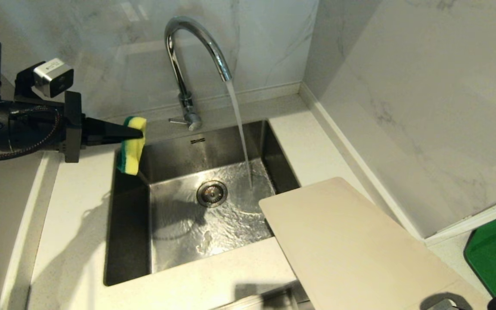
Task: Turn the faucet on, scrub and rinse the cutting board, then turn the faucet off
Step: Put down the cutting board
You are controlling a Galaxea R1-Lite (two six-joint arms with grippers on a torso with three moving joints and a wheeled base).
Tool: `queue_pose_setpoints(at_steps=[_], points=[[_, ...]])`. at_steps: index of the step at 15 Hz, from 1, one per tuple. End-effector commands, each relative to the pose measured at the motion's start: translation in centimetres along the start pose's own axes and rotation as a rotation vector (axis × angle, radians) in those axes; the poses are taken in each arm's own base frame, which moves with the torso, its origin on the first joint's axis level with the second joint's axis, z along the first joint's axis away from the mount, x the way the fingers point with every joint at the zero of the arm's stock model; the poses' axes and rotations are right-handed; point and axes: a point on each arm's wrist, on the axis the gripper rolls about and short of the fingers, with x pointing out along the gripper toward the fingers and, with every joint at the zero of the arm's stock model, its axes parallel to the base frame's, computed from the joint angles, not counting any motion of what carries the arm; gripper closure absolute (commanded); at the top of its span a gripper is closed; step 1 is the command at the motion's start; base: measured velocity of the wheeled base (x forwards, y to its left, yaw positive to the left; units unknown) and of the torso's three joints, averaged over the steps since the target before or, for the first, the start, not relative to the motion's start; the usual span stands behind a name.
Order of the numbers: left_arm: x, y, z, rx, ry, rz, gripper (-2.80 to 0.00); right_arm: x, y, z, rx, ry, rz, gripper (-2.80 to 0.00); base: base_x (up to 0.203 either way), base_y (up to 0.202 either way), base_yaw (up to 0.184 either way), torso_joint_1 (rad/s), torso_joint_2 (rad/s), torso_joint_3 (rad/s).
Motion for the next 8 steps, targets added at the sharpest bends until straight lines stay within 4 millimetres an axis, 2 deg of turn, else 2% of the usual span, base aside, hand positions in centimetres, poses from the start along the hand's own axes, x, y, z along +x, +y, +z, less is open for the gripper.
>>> queue_pose_setpoints(at_steps=[1, 8], points=[[1.5, 1.1, 0.1, -0.016, 0.018, 0.003, 0.00, 1.6, 0.0, 0.4, 0.009, -0.048, 0.107, 0.00, 0.000, 0.000, 0.000, 0.000, 0.00, 0.000], [4.0, 2.7, 0.3, -0.014, 0.025, -0.005, 0.00, 5.2, -2.4, 1.5, 0.026, -0.188, 0.248, 0.00, 0.000, 0.000, 0.000, 0.000, 0.00, 0.000]])
